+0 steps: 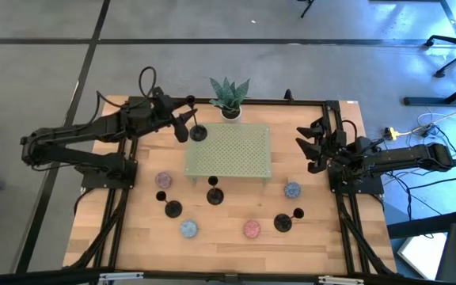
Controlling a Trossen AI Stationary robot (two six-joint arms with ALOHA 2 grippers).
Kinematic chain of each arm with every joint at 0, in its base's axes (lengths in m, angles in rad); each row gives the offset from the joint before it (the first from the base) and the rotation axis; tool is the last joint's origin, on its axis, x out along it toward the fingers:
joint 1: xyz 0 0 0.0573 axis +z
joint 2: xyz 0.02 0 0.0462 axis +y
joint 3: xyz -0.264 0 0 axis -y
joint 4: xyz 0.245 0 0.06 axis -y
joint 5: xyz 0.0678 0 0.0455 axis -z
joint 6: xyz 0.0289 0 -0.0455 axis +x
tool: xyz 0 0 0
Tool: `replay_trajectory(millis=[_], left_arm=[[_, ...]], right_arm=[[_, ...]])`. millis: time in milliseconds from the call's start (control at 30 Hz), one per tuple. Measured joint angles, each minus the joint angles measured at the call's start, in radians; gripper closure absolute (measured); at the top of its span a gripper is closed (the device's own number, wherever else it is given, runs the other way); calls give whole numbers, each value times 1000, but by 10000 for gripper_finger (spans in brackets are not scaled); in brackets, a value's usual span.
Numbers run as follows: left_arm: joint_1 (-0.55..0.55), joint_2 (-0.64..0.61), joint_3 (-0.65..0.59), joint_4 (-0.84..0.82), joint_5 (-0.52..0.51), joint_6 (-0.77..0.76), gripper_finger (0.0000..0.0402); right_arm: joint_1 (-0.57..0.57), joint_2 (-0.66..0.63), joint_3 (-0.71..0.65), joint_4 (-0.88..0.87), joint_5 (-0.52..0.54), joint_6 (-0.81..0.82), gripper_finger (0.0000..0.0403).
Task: Pick & Place candle stick holders
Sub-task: Put the black candle holder on the shelf
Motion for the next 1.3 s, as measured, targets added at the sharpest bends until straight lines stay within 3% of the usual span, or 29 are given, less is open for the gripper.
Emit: replay_trajectory(millis=[233, 467, 767, 1033, 1300], left_arm=[[-44, -83, 0, -24, 33, 17, 206], [-112, -164, 0, -161, 268, 28, 206], [-188, -240, 0, -410, 443, 103, 206], [-259, -255, -5, -676, 600, -39, 206], [-374, -252, -120, -688, 660, -215, 206]], right_arm=[[0, 0, 0, -12, 0, 0, 213], [0, 0, 0, -20, 0, 0, 213], [0, 0, 0, -30, 3, 0, 213], [0, 0, 0, -34, 3, 0, 213], [0, 0, 0, -34, 2, 0, 213]])
